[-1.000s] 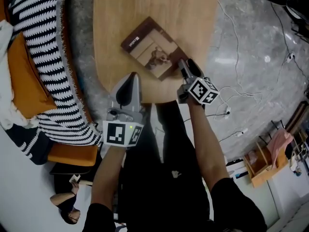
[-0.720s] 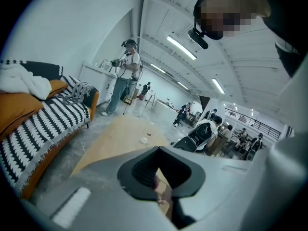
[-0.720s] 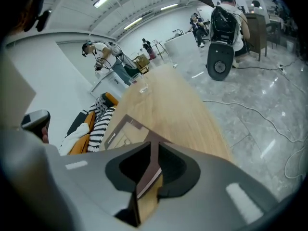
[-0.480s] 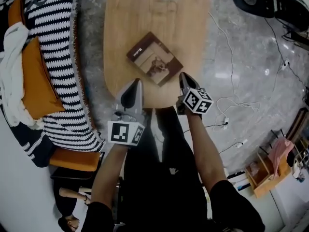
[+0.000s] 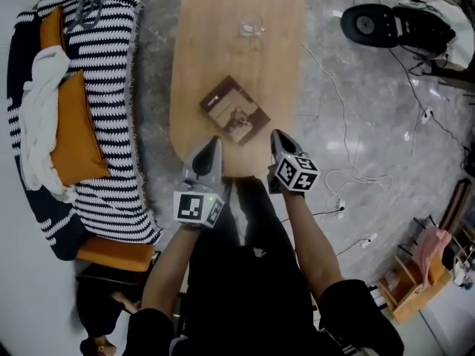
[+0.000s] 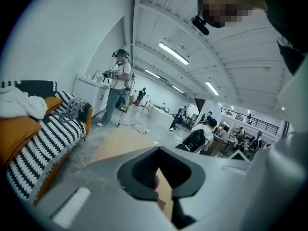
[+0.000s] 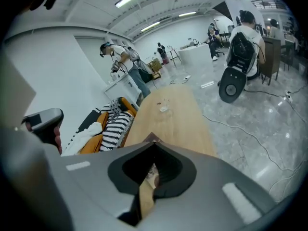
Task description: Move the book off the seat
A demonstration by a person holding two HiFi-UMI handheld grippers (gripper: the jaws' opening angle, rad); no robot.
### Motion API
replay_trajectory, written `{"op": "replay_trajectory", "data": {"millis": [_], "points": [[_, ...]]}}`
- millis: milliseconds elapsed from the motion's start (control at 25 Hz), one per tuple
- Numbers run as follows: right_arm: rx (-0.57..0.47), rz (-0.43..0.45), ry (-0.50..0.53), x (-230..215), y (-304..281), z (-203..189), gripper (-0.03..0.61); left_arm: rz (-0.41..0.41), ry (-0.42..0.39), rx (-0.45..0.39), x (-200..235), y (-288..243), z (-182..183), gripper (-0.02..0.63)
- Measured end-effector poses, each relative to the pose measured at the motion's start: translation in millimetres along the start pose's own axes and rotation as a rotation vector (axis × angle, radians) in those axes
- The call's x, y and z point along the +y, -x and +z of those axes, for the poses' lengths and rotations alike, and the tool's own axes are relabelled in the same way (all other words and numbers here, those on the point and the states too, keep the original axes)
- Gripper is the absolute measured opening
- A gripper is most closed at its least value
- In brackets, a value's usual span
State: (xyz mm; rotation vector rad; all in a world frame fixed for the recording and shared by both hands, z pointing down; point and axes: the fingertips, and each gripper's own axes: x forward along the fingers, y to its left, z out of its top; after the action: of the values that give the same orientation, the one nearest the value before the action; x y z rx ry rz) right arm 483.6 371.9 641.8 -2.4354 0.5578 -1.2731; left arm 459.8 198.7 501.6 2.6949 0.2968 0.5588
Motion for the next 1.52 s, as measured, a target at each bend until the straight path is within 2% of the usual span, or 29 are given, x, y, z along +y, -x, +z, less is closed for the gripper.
{"op": "replay_trajectory", "data": {"millis": [280, 680, 960, 1160, 1520], "points": [[-0.067, 0.034, 0.083, 45.4, 62.7, 46.8, 0.009, -0.002, -0.03, -0.012, -32.0, 25.3, 33.3, 0.005], [-0.143, 0.088, 0.17, 98.4, 132.9, 83.9, 0.009, 0.021, -0.047, -0.038, -63.0, 64.0, 65.9, 0.006], [-0.253, 0.109, 0.262, 135.0, 186.4, 113.1, 0.009, 0.032, -0.055, -0.08, -77.9, 92.2, 93.4, 0.006], [-0.301, 0.125, 0.301, 152.7, 204.7, 122.7, 0.008, 0.03, -0.087, -0.114, -86.0, 106.0, 112.1, 0.006], [-0.319, 0.145, 0.339, 157.0, 215.0, 122.3, 0.008, 0.011, -0.119, -0.118, -99.6, 106.5, 117.5, 0.005]]}}
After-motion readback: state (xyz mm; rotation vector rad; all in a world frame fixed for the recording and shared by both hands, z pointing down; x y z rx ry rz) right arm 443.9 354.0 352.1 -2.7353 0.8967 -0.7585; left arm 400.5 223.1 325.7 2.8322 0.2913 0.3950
